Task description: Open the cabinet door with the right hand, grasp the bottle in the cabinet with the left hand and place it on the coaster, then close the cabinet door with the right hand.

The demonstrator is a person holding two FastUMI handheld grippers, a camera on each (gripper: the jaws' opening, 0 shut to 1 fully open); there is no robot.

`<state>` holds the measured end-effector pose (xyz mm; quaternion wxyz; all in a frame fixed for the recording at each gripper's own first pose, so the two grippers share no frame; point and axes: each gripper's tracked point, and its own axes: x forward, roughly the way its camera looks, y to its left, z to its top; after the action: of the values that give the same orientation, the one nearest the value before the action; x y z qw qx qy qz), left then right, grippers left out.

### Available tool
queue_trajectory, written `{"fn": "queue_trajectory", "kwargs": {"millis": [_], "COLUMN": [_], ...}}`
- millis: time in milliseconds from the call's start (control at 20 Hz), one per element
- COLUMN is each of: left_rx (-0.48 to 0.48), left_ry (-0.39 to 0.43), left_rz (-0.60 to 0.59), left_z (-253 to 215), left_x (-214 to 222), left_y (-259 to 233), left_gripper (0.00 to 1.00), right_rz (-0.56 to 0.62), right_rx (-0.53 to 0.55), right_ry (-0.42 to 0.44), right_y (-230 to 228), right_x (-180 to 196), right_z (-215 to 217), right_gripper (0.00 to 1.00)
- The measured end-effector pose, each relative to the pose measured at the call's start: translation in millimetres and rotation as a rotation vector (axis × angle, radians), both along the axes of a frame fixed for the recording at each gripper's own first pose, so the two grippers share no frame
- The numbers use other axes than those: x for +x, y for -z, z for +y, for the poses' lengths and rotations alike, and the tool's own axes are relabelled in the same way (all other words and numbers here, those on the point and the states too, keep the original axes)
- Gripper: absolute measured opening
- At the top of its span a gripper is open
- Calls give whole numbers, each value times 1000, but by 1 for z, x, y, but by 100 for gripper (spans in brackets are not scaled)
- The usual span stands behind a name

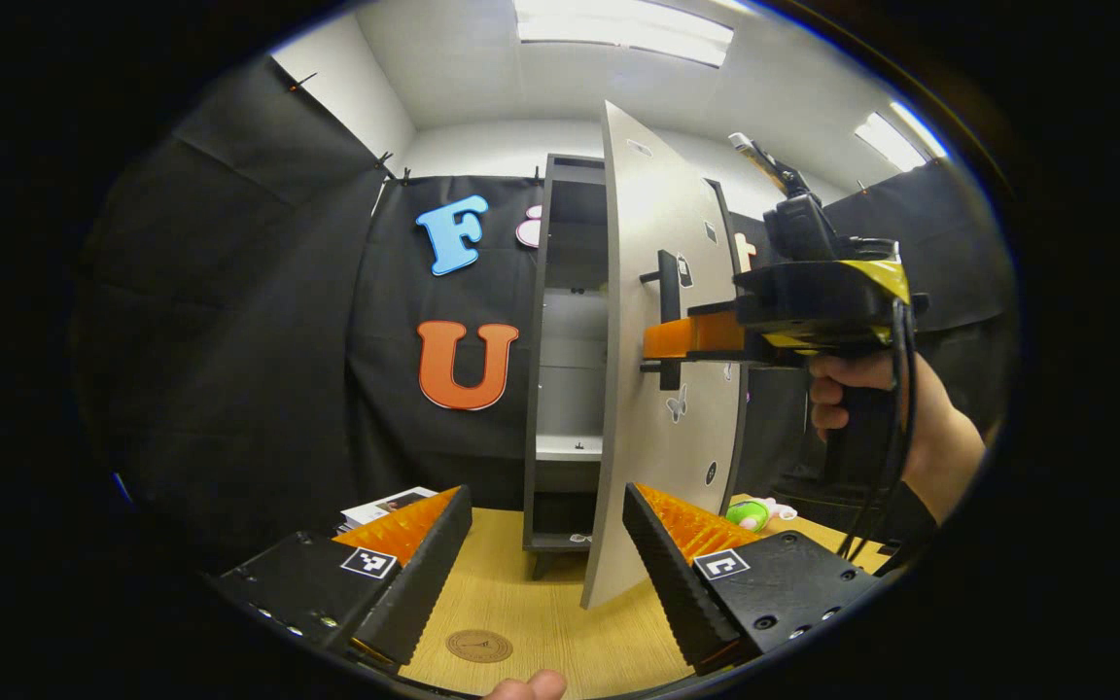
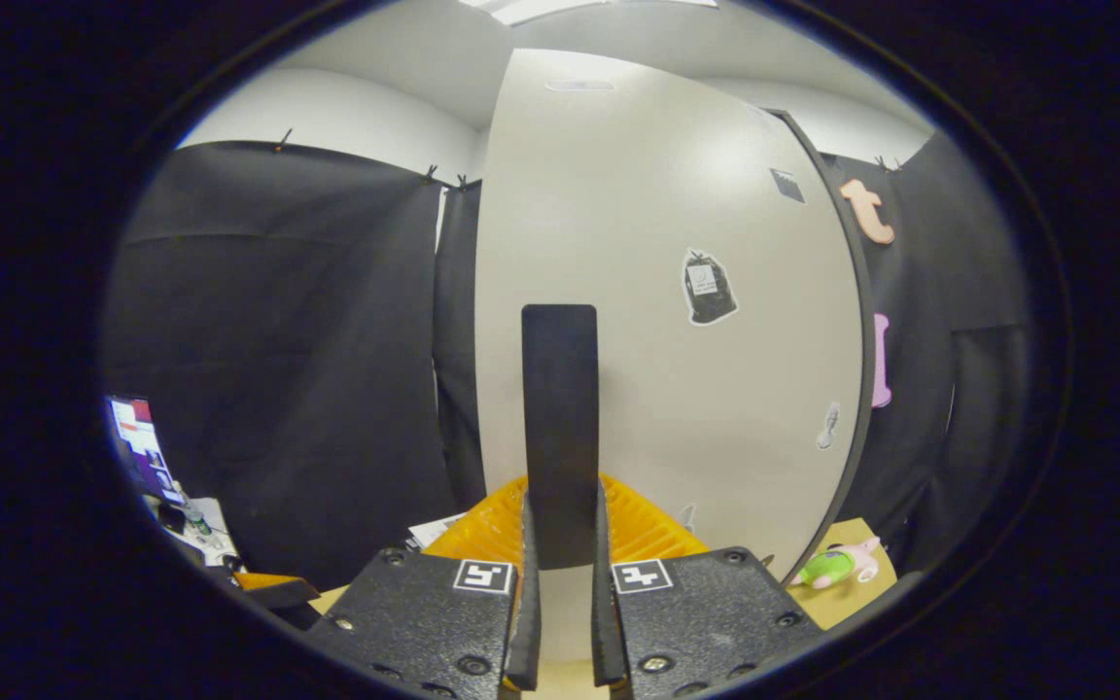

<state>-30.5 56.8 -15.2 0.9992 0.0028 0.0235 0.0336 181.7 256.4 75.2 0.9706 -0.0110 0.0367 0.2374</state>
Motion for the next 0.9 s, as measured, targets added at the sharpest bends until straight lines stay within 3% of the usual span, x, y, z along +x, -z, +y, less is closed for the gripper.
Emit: {"fn": "queue_trajectory", "kwargs": {"millis": [300,900], "left_rx": [-3,-2], "left_ry": [36,109], "left_rz": [12,3], "left_z": [-21,-61], "left_x": [6,10], "left_y": [4,4], "left_gripper": [95,95], "right_rz": [19,-5], "right_rx": [-7,-33], "right_ry": [-20,109], "right_y": [-1,-5], "right_x": [-31,-65], "right_z": [-38,-114], "right_gripper": [24,23]}}
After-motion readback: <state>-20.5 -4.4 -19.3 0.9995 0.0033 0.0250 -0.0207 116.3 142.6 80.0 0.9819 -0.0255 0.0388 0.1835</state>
